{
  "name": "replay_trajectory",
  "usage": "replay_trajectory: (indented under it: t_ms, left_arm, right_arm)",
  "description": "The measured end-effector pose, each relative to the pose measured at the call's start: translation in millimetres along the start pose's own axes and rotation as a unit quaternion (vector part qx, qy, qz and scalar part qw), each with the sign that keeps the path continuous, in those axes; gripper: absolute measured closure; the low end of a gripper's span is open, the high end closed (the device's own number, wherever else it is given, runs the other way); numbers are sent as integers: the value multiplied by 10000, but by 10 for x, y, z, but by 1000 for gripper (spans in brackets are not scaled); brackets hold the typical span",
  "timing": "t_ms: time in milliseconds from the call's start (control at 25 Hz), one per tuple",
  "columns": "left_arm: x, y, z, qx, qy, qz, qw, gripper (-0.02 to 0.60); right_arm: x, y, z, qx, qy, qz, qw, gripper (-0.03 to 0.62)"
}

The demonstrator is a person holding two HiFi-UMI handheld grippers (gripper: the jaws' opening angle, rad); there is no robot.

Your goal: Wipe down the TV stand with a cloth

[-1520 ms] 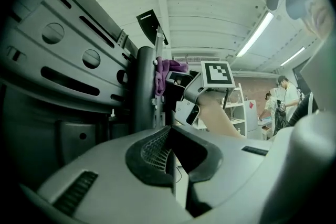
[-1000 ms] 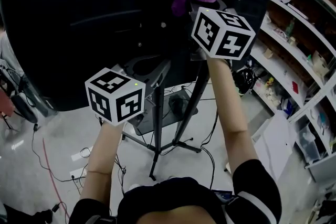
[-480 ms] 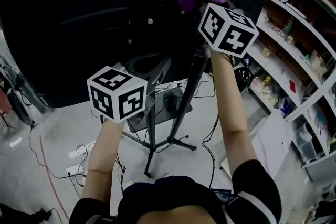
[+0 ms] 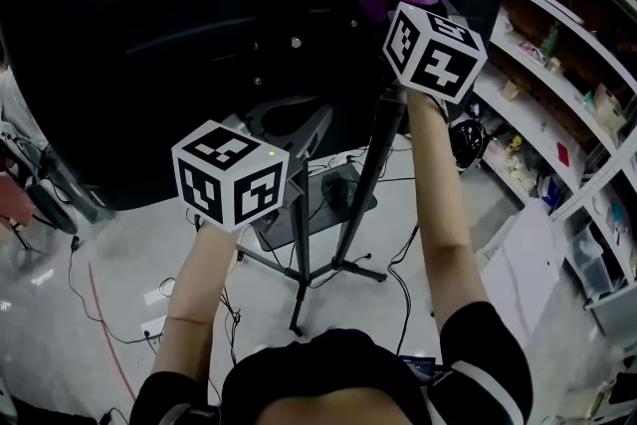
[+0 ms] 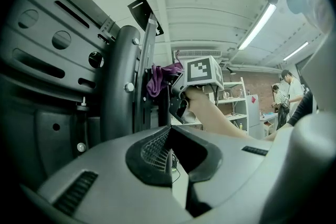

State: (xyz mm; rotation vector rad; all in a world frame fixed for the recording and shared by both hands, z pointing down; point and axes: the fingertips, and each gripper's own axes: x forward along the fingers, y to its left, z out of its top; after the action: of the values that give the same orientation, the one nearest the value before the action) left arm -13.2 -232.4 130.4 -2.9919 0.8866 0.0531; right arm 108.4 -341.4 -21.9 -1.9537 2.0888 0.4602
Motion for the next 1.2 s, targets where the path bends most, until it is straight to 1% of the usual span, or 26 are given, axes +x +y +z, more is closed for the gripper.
replay_trajectory:
  t_ms: [80, 200, 400, 520, 600, 720, 840, 920, 1080, 1200]
  left_arm:
    - [-37, 37, -4, 29, 22, -7, 10000, 575]
    - [-74, 83, -8, 80, 44, -42, 9999, 575]
    - [-119, 122, -38, 117, 5, -102, 9999, 575]
    - [-139, 147, -92, 153, -20, -88, 9998, 575]
    - [-155, 143, -114, 159, -54, -71, 9998, 575]
    - [-172, 143, -119, 160, -73, -41, 9998, 575]
    - [-204, 187, -133, 142, -79, 54, 9999, 575]
    - [-219, 211, -170, 118, -68, 110, 9998, 575]
    - [-191, 237, -214, 60, -46, 170, 9998, 575]
    - [-138, 222, -215, 27, -58, 118, 9999, 575]
  right_arm:
    - [-34, 71, -1, 96, -91, 119, 9998, 530]
    - [-205, 202, 16, 381, -264, 450, 9979, 530]
    - [-593, 426, 99, 830, -562, 1098, 9889, 530]
    - [-676, 588, -21, 1158, -495, 1471, 9811, 530]
    - [-667, 714, -145, 1189, -368, 1638, 9786, 530]
    - [-557, 862, -307, 1041, -180, 1714, 9795, 530]
    - [-409, 1022, -447, 1032, -1, 1866, 9770, 530]
    - [-360, 1115, -501, 973, 20, 1921, 9765, 530]
    - [-360, 1119, -499, 631, -78, 1805, 9815, 530]
    - [-344, 1017, -518, 569, -62, 1698, 9838, 530]
